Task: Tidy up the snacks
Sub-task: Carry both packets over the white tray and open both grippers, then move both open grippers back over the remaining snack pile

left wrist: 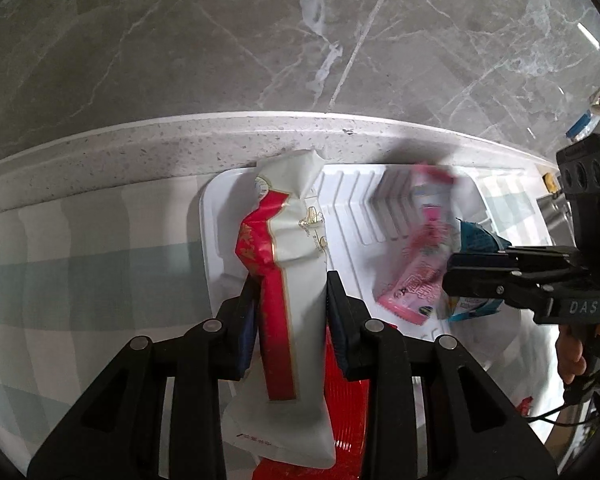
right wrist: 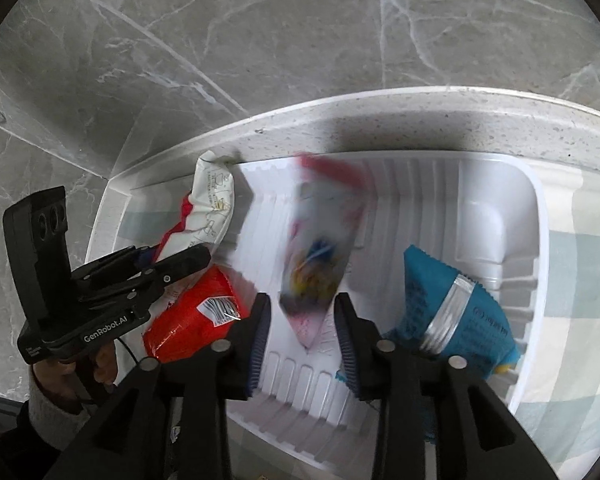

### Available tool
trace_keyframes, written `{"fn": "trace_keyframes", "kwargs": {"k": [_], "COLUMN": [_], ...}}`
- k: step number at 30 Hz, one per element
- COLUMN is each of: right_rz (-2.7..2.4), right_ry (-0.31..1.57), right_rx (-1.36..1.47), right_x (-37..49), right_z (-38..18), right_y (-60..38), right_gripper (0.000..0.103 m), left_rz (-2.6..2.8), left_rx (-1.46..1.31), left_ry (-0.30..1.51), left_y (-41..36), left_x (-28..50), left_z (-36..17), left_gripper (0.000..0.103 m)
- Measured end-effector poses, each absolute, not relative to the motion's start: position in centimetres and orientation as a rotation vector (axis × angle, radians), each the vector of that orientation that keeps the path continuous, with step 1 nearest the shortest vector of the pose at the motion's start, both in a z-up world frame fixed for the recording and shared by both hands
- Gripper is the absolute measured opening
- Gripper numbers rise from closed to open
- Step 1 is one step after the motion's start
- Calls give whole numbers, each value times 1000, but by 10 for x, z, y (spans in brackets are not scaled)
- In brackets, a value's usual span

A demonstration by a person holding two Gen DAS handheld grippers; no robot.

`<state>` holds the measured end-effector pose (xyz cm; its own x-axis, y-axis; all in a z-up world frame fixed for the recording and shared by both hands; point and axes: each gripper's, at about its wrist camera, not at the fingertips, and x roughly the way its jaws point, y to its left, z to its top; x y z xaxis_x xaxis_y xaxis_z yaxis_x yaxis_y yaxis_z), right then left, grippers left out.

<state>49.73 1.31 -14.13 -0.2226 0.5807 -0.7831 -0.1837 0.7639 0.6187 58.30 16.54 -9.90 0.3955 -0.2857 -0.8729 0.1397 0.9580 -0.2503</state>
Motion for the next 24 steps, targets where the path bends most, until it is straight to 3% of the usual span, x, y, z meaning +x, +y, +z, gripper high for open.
{"fn": "trace_keyframes", "kwargs": {"k": [3,12,24], "right_rz": [725,746,768], "right_ry": [1641,1568,1460], "right_rx": [310,297,278], "right_x": [494,480,439], "right_z": [-138,-104,-35], "right_y": [12,-5,-24], "right_gripper": [39,44,48], "left_rz": [-259,-229,-240], "left_rx": [-144,-161,-163], "left_ry": [1117,1059,1014], "left_y": [167,170,171], "left_x": [584,569,489], "left_z": [-98,-73,-30], "left_gripper": [42,45,46]}}
